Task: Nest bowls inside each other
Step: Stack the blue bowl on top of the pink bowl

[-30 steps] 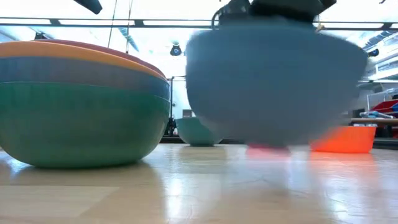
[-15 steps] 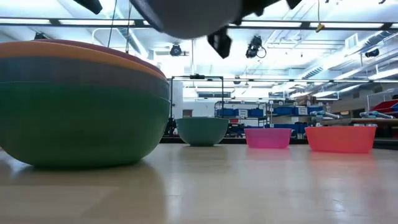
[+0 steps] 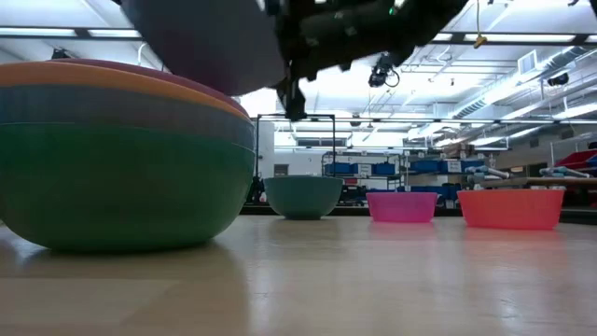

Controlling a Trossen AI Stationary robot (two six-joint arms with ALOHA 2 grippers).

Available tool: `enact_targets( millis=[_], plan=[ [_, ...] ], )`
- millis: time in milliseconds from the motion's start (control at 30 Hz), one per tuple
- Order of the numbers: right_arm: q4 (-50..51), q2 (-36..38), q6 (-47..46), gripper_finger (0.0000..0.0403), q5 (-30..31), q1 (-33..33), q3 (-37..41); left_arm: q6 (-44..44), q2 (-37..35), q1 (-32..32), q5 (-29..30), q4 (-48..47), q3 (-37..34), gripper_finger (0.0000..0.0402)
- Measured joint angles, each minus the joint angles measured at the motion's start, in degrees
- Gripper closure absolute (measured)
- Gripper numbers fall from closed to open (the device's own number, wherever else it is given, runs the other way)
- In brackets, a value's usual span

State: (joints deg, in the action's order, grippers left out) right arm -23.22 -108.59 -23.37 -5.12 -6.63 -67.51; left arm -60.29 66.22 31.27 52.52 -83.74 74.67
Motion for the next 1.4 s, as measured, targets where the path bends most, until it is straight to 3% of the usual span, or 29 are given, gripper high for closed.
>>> enact_targets(
  millis=[200, 600, 933, 1233, 1400],
  plan=[
    [-1.1, -3.2, -0.9, 0.0395, -1.7, 0.0, -1.1, 0.0, 0.0, 0.0, 0.0, 0.0, 0.0, 0.0296],
    [-0.4, -3.0, -0.1, 0.0304, -1.4, -0.3, -2.0, 0.0, 0.0, 0.0, -0.3, 0.0, 0.0, 0.0296],
    [1.4, -3.0, -1.0, 0.0298, -1.4, 0.1, -4.0, 0.0, 0.0, 0.0, -0.9, 0.0, 0.0, 0.0296],
    [13.7, -3.0, 2.7, 0.0289, -5.0, 0.9, -10.3, 0.0, 0.0, 0.0, -0.9, 0.0, 0.0, 0.0296],
    [25.3, -3.0, 6.7, 0.0287, -0.9, 0.6, -15.5, 0.0, 0.0, 0.0, -0.9, 0.0, 0.0, 0.0296]
  ],
)
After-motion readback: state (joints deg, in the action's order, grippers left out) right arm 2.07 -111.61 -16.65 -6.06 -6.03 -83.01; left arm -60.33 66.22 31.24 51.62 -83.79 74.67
